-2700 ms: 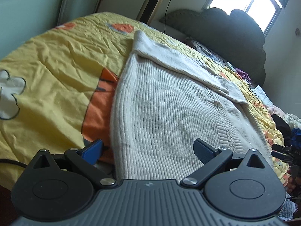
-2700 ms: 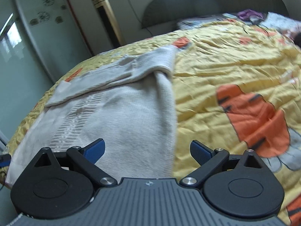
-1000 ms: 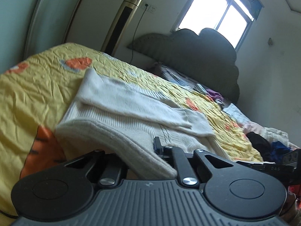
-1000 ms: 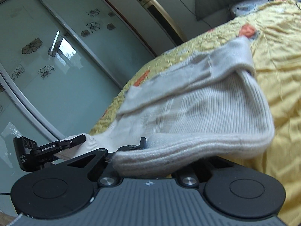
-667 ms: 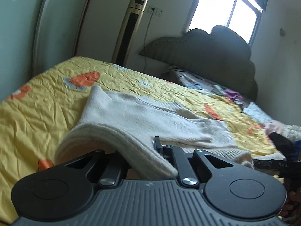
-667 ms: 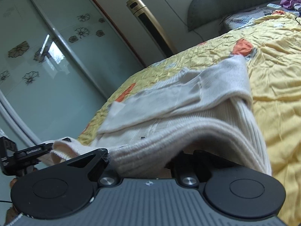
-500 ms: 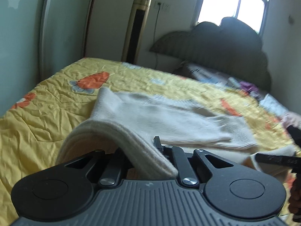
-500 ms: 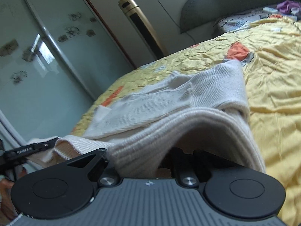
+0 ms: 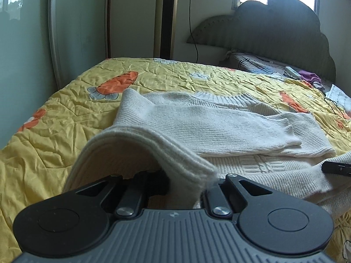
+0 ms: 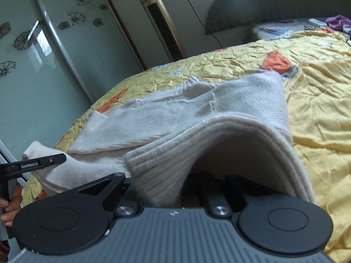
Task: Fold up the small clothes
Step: 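Lift the hem with both grippers and fold it over the sleeves toward the collar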
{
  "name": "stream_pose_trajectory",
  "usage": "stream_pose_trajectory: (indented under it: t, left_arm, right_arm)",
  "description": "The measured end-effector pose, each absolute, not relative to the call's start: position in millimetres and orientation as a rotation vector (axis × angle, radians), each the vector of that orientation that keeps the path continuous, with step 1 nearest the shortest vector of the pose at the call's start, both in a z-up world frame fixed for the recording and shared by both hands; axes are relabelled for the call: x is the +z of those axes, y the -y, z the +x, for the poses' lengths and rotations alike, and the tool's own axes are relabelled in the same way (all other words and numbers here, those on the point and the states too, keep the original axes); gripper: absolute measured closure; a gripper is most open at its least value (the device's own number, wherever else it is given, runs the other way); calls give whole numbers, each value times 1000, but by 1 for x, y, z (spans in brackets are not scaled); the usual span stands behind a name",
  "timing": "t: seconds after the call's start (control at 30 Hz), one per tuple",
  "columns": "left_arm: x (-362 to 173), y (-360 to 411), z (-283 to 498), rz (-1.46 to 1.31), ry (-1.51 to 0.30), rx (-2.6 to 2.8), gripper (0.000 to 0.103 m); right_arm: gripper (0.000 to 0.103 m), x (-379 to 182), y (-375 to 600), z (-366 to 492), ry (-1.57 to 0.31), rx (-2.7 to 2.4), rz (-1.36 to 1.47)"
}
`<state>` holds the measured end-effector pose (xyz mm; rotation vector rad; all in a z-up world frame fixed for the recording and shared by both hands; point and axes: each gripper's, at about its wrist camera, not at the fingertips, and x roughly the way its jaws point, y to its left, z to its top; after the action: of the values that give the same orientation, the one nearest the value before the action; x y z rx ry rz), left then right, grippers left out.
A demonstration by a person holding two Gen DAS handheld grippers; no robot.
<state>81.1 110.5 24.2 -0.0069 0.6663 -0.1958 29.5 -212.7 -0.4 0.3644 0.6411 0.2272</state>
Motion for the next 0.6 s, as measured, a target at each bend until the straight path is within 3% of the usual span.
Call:
stream_pose_trajectory:
  t: [0.6]
  left_arm:
    - [50,-108,91,-5,-606,-192,94]
  right_arm:
    - [91,27,213,39,-578,232,337]
